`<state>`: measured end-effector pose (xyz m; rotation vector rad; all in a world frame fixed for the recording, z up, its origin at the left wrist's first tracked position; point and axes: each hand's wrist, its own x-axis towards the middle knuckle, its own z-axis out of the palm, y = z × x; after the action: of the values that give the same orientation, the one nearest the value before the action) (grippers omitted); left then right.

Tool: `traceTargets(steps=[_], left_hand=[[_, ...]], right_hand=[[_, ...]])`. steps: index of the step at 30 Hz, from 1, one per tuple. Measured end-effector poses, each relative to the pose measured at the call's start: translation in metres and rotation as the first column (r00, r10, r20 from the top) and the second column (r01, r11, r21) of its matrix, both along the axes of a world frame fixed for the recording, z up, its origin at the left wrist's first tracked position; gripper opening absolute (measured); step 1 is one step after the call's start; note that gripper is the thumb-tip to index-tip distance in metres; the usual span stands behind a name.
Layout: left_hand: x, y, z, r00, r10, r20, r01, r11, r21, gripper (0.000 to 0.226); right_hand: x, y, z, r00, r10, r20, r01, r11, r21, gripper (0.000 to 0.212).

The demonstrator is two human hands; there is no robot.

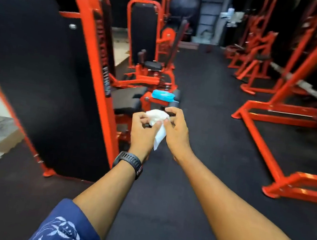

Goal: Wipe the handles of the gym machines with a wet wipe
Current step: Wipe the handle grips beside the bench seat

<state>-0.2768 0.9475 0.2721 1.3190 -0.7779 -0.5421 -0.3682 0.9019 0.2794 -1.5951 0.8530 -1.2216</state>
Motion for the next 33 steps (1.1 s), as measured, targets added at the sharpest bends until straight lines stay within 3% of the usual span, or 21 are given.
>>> traceTargets(steps=[4,7,12,17,22,24,33], left_hand=[[-0.034,-0.069,0.001,0.987,-0.135,0.081,0.135,0.991,0.006,0.021],[-0.054,-0.114,0.001,0.928,-0.369,0.049,0.369,0.929,0.015,0.011],[-0.071,-0.175,-0.006,0.776,-0.621,0.111,0.611,0.783,0.117,0.033],[-0.084,-0.220,-0.012,0.850,-0.491,0.191,0.480,0.871,0.105,0.008],[-0.083,-0.277,-0.019,0.884,-0.422,0.201,0.419,0.906,0.060,0.006],[-0.080,-0.307,-0.021,0.891,-0.397,0.221,0.397,0.917,0.047,0.005],[-0.049,-0.431,-0.018,0.967,-0.112,0.228,0.118,0.993,-0.012,0.002]], right_hand=[[-0.045,-0.047,0.002,0.977,-0.214,-0.018,0.213,0.976,-0.031,0.026],[-0.072,-0.080,0.003,0.937,-0.349,-0.012,0.348,0.936,-0.053,0.021],[-0.101,-0.129,0.004,0.884,-0.468,-0.012,0.468,0.883,-0.029,0.029],[-0.116,-0.176,-0.009,0.858,-0.505,-0.093,0.506,0.862,-0.009,0.039],[-0.115,-0.236,-0.019,0.858,-0.496,-0.130,0.489,0.868,-0.085,0.007],[-0.110,-0.267,-0.022,0.871,-0.476,-0.122,0.466,0.879,-0.103,0.007],[-0.071,-0.418,-0.018,0.991,-0.130,-0.045,0.133,0.989,0.065,0.020]])
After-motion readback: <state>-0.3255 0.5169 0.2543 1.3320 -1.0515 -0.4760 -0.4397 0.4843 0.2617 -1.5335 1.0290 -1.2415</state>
